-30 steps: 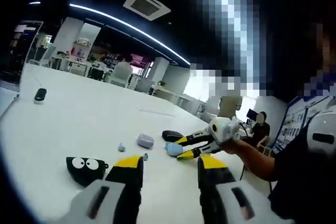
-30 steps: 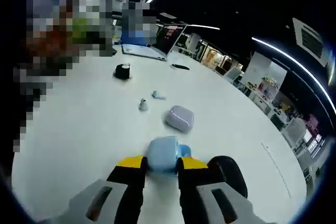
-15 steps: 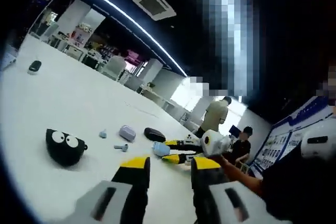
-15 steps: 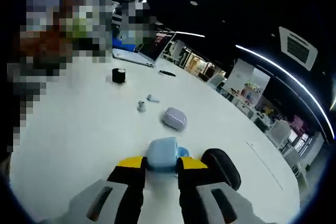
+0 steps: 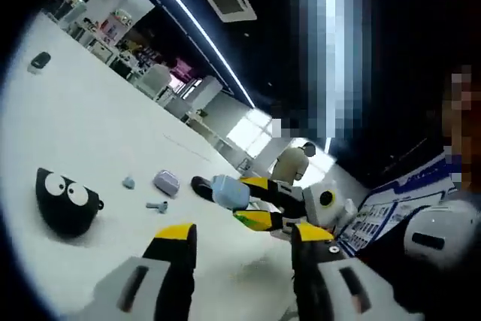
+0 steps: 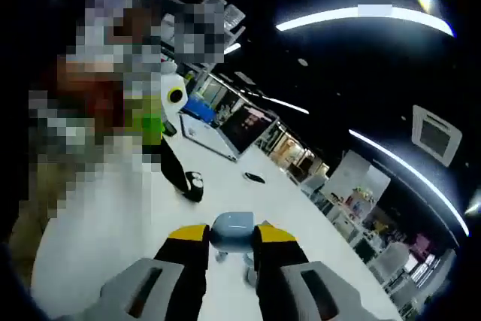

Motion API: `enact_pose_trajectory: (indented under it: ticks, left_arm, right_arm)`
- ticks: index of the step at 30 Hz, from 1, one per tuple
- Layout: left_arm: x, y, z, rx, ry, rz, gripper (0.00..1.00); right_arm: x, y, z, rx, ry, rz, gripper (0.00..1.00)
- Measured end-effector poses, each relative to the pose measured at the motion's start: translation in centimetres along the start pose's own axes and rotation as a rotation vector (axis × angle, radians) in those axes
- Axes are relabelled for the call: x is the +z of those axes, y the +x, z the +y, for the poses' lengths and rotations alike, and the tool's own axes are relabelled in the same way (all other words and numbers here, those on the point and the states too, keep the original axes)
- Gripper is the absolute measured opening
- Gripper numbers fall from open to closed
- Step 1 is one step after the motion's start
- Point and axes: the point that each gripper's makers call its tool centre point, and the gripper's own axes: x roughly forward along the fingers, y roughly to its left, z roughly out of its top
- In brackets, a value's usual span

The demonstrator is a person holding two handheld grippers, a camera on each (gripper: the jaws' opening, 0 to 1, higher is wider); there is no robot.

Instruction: Pick up the earbuds from the table and place the earbuds into the earbud case

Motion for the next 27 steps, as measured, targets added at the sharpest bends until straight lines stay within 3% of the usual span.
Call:
enact_pose_trajectory:
  ticks: [2, 7, 9, 12, 16, 17, 18, 20, 22, 23, 27]
  left_arm:
    - [-0.4, 0.3, 0.4, 0.008, 0.002, 0.032, 0.41]
    - [-0.3, 0.9, 1.9, 0.037, 0.015, 0.049, 0.42]
    - [-0.6, 0.6, 2.5, 0.042, -0.016, 0.07, 0.41]
    - [-0.3, 0.0, 3.4, 0.048, -0.061, 0.041, 0.43]
    - [-0.4, 0.1, 4.1, 0.0, -0.2, 0.033, 0.47]
    - [-0.1, 0.4, 3.7, -0.047, -0.257, 0.01, 0.47]
    - [0.1, 0.6, 3.0, -0.093, -0.279, -0.012, 0.45]
    - [0.0, 0.7, 2.1, -0.159, -0.325, -0.018, 0.29]
    - [-1.1, 0.9, 2.6, -0.14, -0.251, 0.028, 0.22]
    - [-0.8, 1.0, 3.0, -0.117, -0.256, 0.007, 0.21]
    - [-1.2, 1.1, 3.6, -0.09, -0.235, 0.014, 0.18]
  right_arm:
    - [-1.3, 1.1, 0.8, 0.033, 0.011, 0.075, 0.22]
    - [0.0, 2.3, 2.9, 0.094, -0.01, -0.052, 0.22]
    - [-0.6, 2.2, 3.0, 0.081, -0.023, -0.048, 0.22]
    - [-0.1, 1.6, 3.0, 0.084, 0.038, -0.116, 0.22]
    - [1.3, 1.0, 3.5, 0.137, 0.071, -0.209, 0.22]
    - [2.1, 0.7, 4.0, 0.175, 0.082, -0.259, 0.22]
    - [2.5, 0.5, 4.5, 0.198, 0.079, -0.286, 0.22]
    - [2.5, 0.7, 5.6, 0.241, 0.063, -0.297, 0.22]
    - [2.3, 1.2, 5.5, 0.245, 0.087, -0.284, 0.22]
    - [1.9, 1.4, 5.3, 0.247, 0.095, -0.28, 0.22]
    - [0.6, 2.2, 5.6, 0.272, 0.147, -0.257, 0.22]
